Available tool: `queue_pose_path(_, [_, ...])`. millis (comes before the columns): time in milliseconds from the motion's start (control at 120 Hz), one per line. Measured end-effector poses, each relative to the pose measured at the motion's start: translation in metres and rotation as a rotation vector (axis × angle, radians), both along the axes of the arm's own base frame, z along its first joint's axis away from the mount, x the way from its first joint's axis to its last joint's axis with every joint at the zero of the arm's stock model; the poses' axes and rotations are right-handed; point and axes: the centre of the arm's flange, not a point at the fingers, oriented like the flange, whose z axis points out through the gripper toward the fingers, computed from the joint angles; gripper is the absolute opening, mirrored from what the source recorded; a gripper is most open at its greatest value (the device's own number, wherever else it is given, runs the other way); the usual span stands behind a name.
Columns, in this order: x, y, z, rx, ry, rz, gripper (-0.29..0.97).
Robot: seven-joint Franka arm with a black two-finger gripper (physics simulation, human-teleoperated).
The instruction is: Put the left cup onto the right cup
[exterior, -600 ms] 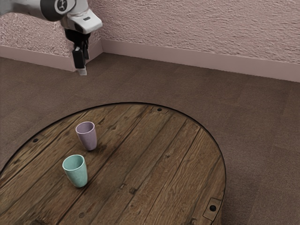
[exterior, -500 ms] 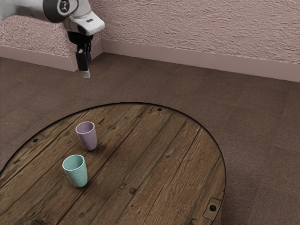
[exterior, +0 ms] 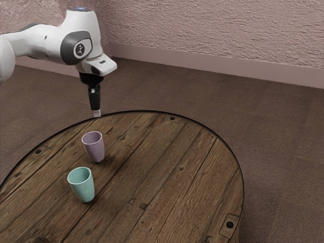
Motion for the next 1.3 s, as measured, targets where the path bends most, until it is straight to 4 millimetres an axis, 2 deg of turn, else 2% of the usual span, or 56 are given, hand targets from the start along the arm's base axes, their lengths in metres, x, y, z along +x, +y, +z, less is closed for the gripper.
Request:
queue_pose_path(117, [0.008, 0.01, -0.024, 0.003, 0.008, 0.019, 0.68])
queue_pose_path(208, [0.011, 0.017, -0.035, 0.001, 0.0, 0.038, 0.68])
queue_pose_path(450, [-0.01, 0.014, -0.072, 0.028, 0.035, 0.059, 0.68])
queue_pose_path(725, [-0.028, 0.026, -0.101, 0.07, 0.061, 0.091, 0.68])
queue_pose_path(908, [-0.03, 0.038, -0.123, 0.111, 0.076, 0.095, 0.67])
queue_pose_path(1208, [-0.019, 0.041, -0.149, 0.154, 0.053, 0.05, 0.53])
queue_pose_path(1300, [-0.014, 0.042, -0.153, 0.162, 0.039, 0.033, 0.41])
